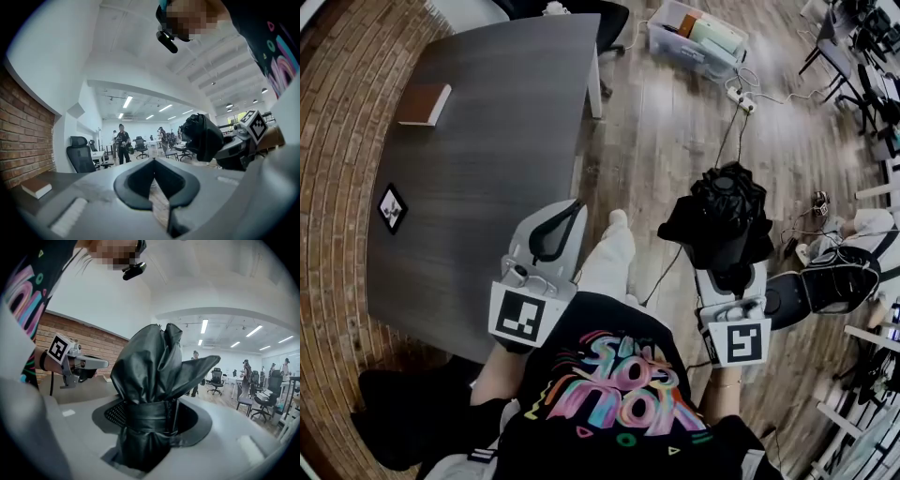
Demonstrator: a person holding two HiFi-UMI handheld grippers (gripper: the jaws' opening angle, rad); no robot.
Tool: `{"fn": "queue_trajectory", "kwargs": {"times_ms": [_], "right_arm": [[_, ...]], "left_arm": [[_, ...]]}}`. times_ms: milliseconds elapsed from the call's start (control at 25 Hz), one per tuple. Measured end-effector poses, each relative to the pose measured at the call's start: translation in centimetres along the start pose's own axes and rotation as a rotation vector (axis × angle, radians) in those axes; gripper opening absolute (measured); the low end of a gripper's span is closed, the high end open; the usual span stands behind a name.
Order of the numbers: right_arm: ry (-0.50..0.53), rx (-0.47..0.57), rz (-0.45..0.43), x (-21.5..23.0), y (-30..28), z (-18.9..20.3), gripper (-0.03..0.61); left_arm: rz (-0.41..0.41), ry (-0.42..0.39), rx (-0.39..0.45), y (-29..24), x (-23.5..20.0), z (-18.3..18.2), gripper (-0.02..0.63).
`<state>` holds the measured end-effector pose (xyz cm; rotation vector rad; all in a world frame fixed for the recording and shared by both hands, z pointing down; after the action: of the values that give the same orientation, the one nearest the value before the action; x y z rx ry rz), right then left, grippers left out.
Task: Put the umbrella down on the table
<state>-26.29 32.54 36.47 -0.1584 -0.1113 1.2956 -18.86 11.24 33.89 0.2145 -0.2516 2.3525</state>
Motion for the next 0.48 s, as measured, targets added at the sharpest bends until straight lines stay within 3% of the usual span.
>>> {"fn": "queue_trajectory", "kwargs": {"times_ms": [320,480], "right_arm": [[0.006,-0.019,-0.040,4.4,-11.2,-2.7,0.249],[-0.002,-0.038,-0.078,5.5,-16.6,-4.0,0.250]], "left_arm": [[-0.050,0.030,-0.003,-8.6,-7.5,0.6,-0.002],[-0.112,0.063,-0.001,-11.4,-12.1,0.8,-0.002]]}}
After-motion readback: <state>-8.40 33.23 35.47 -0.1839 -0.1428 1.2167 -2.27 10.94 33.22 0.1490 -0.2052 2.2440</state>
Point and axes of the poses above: the fingertips, and each gripper's own axes: y backward along the fingers, x to its right, z out of its underside, the point moved 3 cm from there along y, backward along the fingers, and after that the axes turned 6 degrees about -y, right-handed, at the moved point
